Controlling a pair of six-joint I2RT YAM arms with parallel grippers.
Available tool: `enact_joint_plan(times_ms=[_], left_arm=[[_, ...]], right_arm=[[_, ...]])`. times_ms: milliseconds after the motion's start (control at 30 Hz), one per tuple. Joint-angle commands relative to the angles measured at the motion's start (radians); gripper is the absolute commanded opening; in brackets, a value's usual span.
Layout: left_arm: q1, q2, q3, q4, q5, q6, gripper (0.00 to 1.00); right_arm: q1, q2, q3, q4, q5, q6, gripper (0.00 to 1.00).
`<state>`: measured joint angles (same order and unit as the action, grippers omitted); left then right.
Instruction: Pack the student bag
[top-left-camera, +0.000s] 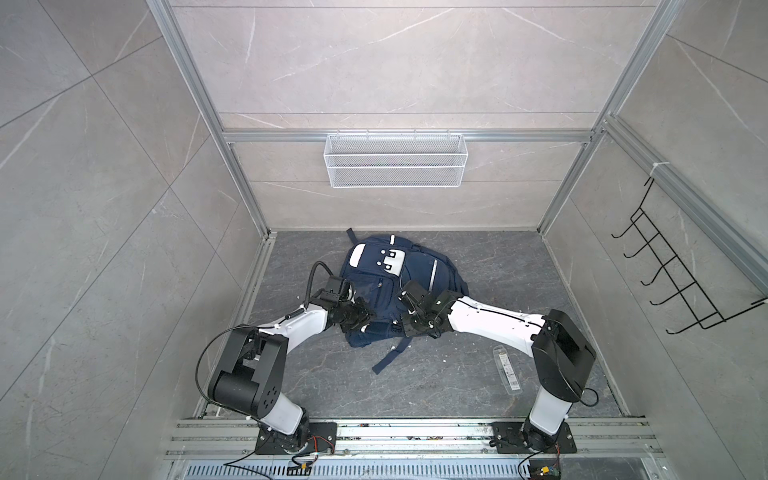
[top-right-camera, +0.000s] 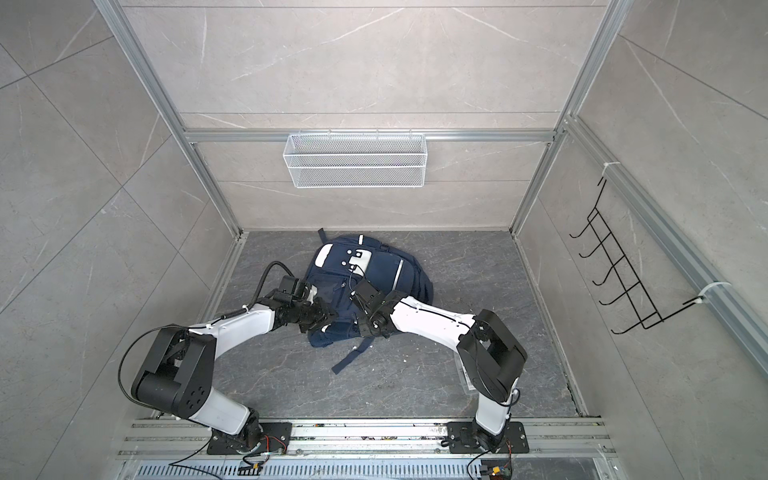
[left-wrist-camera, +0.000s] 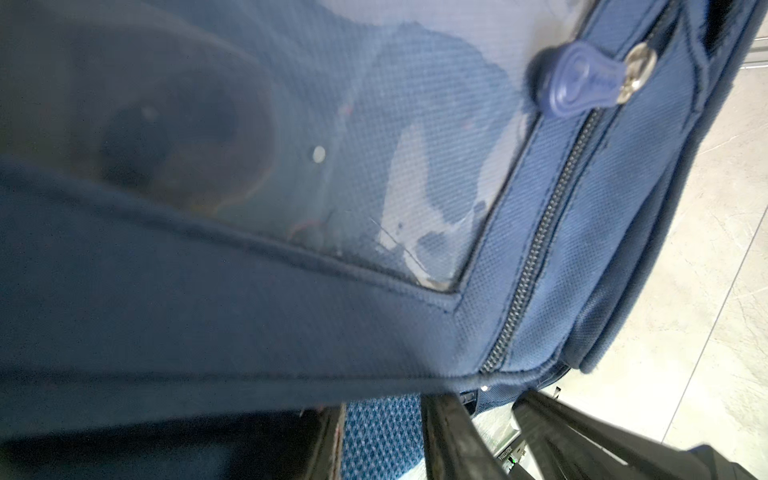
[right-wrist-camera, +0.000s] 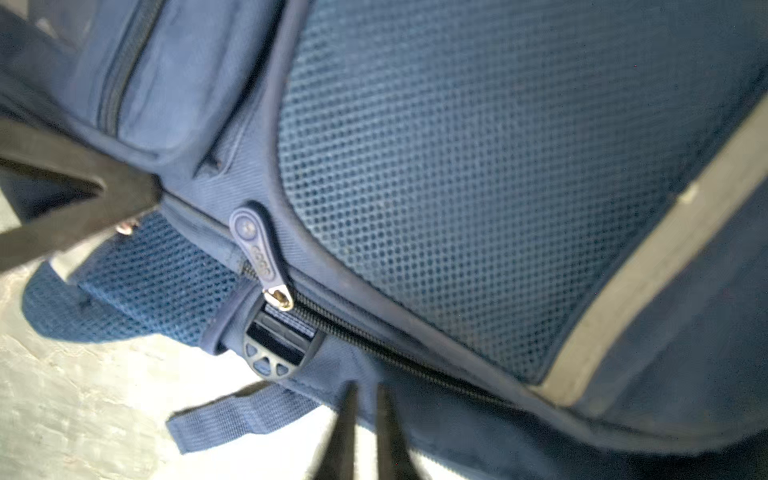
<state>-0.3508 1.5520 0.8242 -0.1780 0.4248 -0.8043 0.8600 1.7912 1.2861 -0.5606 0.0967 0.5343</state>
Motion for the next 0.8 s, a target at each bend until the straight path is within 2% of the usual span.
enact_joint_plan(times_ms=[0, 400, 767], left_arm=[[0.009, 0.013, -0.003, 0.002, -0.011, -0.001, 0.33], [0.009, 0.002, -0.024, 0.017, -0.015, -0.007, 0.34], [0.01, -0.018, -0.042, 0.023, -0.018, -0.009, 0.33]], right_arm=[[0.002, -0.032, 0.014, 0.032, -0.011, 0.0, 0.28], [0.008, 0.129, 0.231, -0.031, -0.039, -0.048, 0.44], [0.033, 0.243, 0.339, -0.106, 0.045, -0.066, 0.43]])
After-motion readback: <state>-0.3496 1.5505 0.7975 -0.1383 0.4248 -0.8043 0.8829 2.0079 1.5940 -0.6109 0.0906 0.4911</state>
